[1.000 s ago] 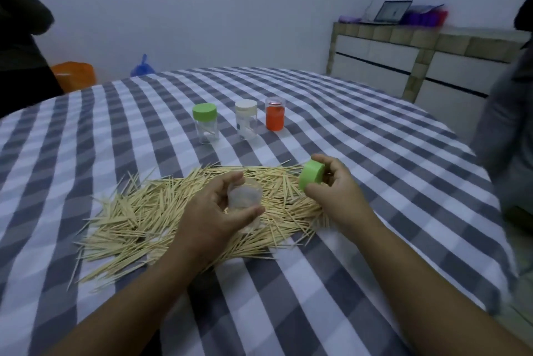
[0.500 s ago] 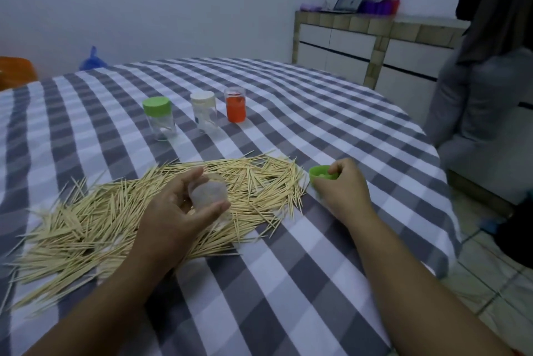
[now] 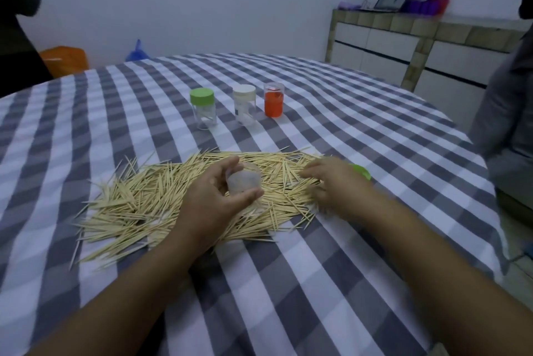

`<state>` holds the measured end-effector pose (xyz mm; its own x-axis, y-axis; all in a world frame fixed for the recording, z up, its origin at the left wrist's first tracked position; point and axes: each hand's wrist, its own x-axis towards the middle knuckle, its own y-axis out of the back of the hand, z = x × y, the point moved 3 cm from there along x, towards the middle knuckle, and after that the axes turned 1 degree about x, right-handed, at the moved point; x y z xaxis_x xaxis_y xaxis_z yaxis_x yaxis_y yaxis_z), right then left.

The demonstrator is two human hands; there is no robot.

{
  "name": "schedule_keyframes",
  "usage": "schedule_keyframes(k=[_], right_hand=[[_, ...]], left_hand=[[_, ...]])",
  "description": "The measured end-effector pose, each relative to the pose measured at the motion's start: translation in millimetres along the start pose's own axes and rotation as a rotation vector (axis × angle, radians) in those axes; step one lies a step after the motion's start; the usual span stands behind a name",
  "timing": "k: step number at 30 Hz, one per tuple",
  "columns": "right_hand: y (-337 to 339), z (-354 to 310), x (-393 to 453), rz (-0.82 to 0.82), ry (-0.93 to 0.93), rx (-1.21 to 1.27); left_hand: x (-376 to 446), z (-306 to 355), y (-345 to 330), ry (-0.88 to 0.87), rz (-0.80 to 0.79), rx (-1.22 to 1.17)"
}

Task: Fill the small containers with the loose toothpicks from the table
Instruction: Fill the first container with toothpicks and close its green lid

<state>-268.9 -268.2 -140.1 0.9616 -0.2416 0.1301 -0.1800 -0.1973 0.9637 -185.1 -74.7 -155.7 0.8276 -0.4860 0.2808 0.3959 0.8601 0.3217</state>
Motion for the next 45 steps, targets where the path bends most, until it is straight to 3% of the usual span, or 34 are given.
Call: schedule_keyframes(k=[3,7,15,24,31,39,45], right_hand=[[-5,-16,13,-0.193,0.078,-0.135],[-14,-20,28,-0.274,0.112,-0.321],[-26,-20,27,-0.128,0.161,-0.322],[-24,-20,23,-0.001,0.115,-0.144],[-7,-31,19,0.219,-0.011,0.399],[19,-60,31,0.258,-0.078,1.259],[-2,-81,30,0.25,-0.133,1.567]], left_hand=[[0,0,3,0.016,0.001,0.009],[-1,-2,8,0.028,-0.01,0.011],[2,-5,11,0.039,-0.022,0.02],[3,-11,10,0.055,-0.046,-0.035],[2,-9,11,0.079,-0.089,-0.07],[3,-11,13,0.069,-0.075,-0.06],[5,-13,13,0.055,-0.061,-0.05]])
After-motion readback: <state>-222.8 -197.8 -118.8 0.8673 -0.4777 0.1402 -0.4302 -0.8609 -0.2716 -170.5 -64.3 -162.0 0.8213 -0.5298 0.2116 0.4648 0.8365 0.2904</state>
